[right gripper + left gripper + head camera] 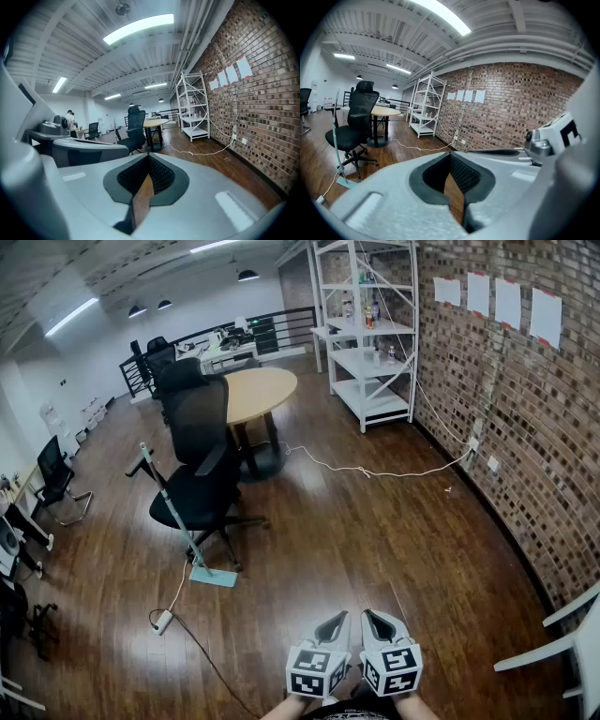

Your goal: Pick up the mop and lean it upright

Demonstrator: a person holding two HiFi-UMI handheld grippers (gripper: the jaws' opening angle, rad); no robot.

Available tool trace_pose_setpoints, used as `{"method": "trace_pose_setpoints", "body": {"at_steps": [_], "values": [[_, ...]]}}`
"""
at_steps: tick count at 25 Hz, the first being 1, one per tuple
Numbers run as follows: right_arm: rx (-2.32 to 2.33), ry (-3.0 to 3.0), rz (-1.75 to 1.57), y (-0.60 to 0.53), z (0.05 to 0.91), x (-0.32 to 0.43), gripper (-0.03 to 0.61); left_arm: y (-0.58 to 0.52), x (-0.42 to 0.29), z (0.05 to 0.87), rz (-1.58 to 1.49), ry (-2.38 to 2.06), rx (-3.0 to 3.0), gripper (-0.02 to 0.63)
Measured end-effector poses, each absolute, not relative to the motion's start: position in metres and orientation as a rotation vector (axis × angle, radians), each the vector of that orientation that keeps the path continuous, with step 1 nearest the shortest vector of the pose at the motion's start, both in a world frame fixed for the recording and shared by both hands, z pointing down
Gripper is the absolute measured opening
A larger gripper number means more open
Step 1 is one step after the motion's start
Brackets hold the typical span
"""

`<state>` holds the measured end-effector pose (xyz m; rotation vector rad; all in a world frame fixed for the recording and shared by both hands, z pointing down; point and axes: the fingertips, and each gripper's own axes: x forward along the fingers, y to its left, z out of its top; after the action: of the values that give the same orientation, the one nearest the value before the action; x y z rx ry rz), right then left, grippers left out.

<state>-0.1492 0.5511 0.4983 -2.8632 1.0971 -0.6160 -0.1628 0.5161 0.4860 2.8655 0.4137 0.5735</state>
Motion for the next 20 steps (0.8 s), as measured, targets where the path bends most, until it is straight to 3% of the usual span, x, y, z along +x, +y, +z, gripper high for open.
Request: {"method": "trace_pose_setpoints", "body": {"at_steps": [20], "values": [[-2.752,1.279,-0.635,0.515,0.506,0.078,0.000,0.479,0.052,0.503,0.602,0.192,2.893,0.003]]}}
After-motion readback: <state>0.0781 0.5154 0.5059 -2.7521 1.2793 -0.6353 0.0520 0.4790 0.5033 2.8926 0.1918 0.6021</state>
